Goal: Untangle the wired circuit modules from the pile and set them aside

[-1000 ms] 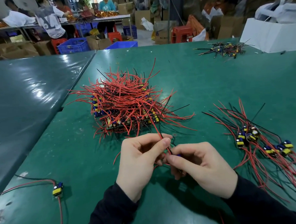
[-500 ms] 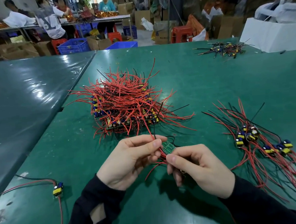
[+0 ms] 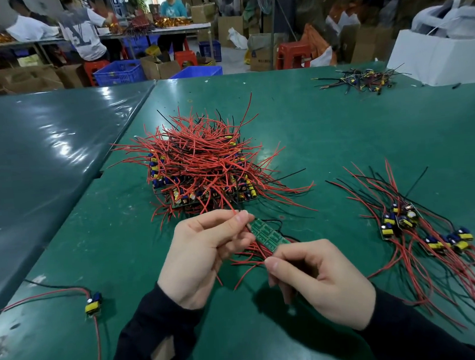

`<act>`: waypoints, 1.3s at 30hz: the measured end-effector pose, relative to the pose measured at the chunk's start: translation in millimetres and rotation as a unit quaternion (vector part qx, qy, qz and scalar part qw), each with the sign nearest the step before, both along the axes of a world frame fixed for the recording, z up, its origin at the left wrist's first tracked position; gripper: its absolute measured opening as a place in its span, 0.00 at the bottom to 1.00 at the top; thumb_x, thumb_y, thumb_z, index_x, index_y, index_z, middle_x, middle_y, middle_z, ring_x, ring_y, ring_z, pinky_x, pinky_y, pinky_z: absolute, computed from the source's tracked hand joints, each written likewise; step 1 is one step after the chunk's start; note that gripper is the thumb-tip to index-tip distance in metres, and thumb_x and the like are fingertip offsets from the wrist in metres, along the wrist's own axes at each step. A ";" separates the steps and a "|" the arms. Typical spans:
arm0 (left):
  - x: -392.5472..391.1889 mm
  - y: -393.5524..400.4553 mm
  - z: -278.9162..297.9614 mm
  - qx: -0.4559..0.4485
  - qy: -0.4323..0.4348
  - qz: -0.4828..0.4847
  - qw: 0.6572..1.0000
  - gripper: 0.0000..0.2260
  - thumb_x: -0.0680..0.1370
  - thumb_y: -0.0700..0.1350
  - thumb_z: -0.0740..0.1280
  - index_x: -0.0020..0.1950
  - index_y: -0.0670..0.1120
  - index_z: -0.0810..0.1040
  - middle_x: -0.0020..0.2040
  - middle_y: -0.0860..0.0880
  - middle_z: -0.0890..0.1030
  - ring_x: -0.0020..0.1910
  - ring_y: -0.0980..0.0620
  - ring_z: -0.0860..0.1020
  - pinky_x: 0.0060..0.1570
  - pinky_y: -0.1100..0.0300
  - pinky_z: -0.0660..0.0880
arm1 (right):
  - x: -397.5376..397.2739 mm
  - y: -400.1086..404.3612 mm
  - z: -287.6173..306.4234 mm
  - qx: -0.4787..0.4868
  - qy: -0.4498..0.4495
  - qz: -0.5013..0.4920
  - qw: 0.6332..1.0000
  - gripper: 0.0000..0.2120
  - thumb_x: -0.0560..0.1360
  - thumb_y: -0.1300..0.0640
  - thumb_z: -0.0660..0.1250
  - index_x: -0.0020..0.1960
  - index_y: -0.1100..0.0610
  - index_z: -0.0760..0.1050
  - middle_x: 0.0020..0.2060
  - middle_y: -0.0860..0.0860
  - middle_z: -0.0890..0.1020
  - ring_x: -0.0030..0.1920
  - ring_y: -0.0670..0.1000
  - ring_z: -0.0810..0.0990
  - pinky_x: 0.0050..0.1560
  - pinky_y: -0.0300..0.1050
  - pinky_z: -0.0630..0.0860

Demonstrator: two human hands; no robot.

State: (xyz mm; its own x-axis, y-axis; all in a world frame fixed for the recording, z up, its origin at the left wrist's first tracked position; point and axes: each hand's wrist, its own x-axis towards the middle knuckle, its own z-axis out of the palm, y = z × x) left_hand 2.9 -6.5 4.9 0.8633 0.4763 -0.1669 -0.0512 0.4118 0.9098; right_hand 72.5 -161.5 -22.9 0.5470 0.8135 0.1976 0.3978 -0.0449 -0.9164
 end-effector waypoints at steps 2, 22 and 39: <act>0.0 -2.4 -2.3 0.045 -0.015 0.022 0.999 0.10 0.65 0.39 0.71 0.40 0.33 0.81 0.31 0.45 0.81 0.27 0.55 0.79 0.29 0.68 0.76 | -0.7 -0.3 -0.5 -0.003 -0.041 -0.010 0.999 0.15 0.76 0.54 0.63 0.33 0.58 0.76 0.23 0.52 0.77 0.25 0.48 0.72 0.31 0.38 0.69; -7.0 9.1 14.0 -0.008 -0.084 0.023 0.996 0.05 0.65 0.38 0.68 0.34 0.43 0.84 0.32 0.45 0.82 0.26 0.58 0.79 0.26 0.72 0.74 | -1.7 -3.3 14.8 0.067 0.163 0.104 0.979 0.12 0.74 0.53 0.63 0.33 0.54 0.77 0.23 0.50 0.75 0.23 0.47 0.74 0.31 0.36 0.71; -5.1 7.9 9.4 0.075 -0.070 0.072 0.992 0.06 0.63 0.37 0.70 0.37 0.42 0.85 0.34 0.44 0.84 0.26 0.57 0.77 0.25 0.71 0.72 | -5.5 -4.2 10.6 0.068 0.093 0.047 0.992 0.13 0.74 0.54 0.65 0.31 0.54 0.77 0.21 0.49 0.75 0.22 0.48 0.74 0.28 0.35 0.69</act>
State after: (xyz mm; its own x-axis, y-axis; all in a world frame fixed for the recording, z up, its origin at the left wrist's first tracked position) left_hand -2.2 1.4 14.3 0.7947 0.6061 0.0319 -0.2295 0.2514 0.9403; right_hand 67.0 -165.7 -12.4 0.5078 0.8353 0.2107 0.2170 0.1127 -0.9697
